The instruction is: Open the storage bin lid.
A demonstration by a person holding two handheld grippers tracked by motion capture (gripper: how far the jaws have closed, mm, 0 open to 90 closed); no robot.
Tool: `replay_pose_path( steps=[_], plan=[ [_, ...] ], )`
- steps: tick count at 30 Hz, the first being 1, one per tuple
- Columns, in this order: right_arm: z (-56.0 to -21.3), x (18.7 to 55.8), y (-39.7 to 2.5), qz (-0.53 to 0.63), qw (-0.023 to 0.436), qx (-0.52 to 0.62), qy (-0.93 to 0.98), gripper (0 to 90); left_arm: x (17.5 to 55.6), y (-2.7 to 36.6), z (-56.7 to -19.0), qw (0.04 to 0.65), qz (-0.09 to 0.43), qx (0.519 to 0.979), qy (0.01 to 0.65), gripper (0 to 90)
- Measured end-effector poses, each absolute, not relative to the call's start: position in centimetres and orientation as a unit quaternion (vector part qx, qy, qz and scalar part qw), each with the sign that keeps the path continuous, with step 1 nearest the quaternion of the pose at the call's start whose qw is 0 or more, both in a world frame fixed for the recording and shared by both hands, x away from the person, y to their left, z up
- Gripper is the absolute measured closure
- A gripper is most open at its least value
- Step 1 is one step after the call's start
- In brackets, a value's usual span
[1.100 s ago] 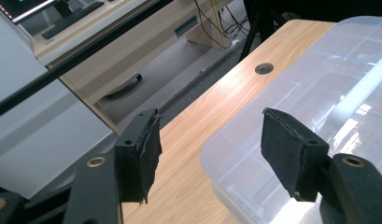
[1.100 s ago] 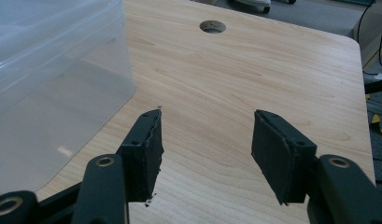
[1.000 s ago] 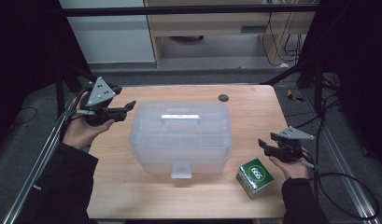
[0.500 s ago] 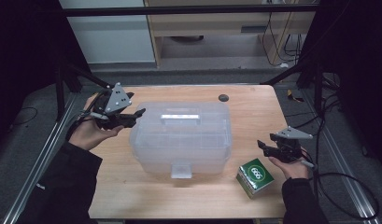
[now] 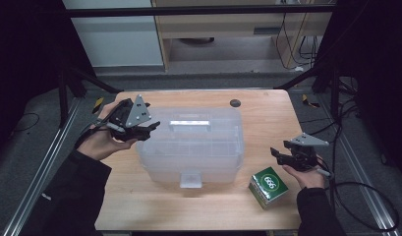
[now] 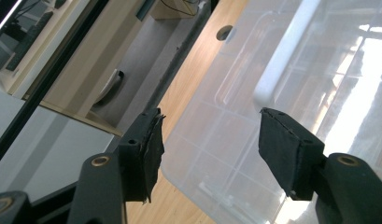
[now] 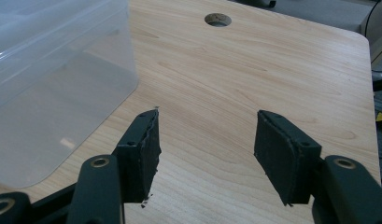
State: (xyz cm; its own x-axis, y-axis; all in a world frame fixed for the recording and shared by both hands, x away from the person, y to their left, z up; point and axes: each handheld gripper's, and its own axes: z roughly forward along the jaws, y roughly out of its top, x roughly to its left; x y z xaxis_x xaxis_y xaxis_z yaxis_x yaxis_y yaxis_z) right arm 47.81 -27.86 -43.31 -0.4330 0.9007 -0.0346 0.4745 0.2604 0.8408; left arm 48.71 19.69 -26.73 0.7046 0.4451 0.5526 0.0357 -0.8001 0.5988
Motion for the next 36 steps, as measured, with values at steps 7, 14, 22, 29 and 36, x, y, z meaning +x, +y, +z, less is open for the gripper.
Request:
replay_pose_path(
  steps=[7,14,22,29,36],
  plan=[
    [-43.3,47.8,-27.9,0.397,0.267,0.461,0.748,41.0,48.6,18.5,-27.4,0.267,0.355,0.888,0.115,39.6],
    [-43.3,47.8,-27.9,0.395,0.265,0.461,0.749,41.1,48.6,17.9,-27.7,0.261,0.354,0.892,0.103,39.8],
    [-43.4,47.9,-27.8,0.394,0.265,0.459,0.751,41.1,48.2,17.0,-28.2,0.253,0.36,0.894,0.088,40.8],
    [-43.3,47.8,-27.9,0.395,0.264,0.46,0.75,41.2,48.3,16.1,-28.4,0.248,0.367,0.894,0.07,42.4],
    [-43.4,47.9,-27.8,0.394,0.264,0.458,0.752,41.2,48.4,15.5,-28.6,0.24,0.372,0.895,0.056,43.9]
  ],
)
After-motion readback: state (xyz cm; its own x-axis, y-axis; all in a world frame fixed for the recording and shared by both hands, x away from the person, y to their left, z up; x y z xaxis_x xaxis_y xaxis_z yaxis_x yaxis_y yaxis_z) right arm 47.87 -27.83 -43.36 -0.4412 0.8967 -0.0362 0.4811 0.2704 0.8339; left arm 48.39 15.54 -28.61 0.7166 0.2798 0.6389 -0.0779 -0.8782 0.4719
